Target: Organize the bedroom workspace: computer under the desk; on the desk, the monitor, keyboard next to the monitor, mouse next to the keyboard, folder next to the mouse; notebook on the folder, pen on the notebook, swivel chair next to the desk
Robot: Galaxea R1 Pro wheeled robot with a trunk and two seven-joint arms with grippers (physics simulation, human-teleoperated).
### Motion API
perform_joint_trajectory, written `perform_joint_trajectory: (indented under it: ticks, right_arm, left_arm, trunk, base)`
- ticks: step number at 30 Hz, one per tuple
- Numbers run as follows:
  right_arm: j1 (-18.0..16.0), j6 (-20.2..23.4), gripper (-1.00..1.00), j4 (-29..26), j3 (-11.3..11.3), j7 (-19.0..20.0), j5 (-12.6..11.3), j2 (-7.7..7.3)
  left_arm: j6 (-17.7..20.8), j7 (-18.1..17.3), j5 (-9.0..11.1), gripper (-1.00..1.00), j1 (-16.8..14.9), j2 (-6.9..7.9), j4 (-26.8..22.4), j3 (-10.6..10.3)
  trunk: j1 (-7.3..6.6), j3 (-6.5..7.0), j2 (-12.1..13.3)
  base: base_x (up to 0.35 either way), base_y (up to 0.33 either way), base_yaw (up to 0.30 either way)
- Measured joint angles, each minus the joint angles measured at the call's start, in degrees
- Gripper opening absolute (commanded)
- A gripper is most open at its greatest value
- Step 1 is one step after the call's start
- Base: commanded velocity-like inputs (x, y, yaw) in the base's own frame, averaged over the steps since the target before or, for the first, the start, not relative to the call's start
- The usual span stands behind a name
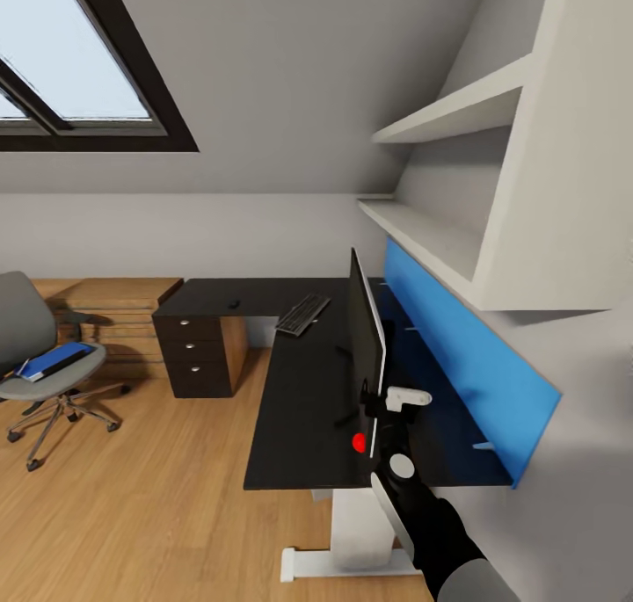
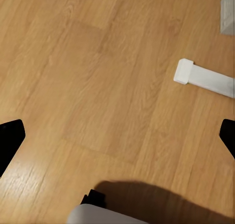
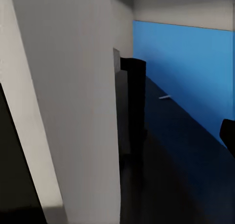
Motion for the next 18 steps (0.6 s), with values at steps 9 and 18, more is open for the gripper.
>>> perform_joint_trajectory:
  ticks: [9,18]
  right_arm:
    - [-0.03,-0.05,1.00,0.65,-0.01,-0.01,0.01,0.08]
    - [0.00,-0.05,1.00,0.77,-0.01,-0.01,0.01,0.08]
  left_arm:
    - [0.06,0.08,0.00,1.00,0.00,0.00,0.00,-0.01]
    - [0.01,0.09,0.00,1.00,0.00,0.00,0.00,0.01]
  trunk:
    - [0.00,0.00,0.00]
    - [0.00,0.00,0.00]
  base:
    - [0.000,-0.012,0.000]
    - [0.000,0.000,0.000]
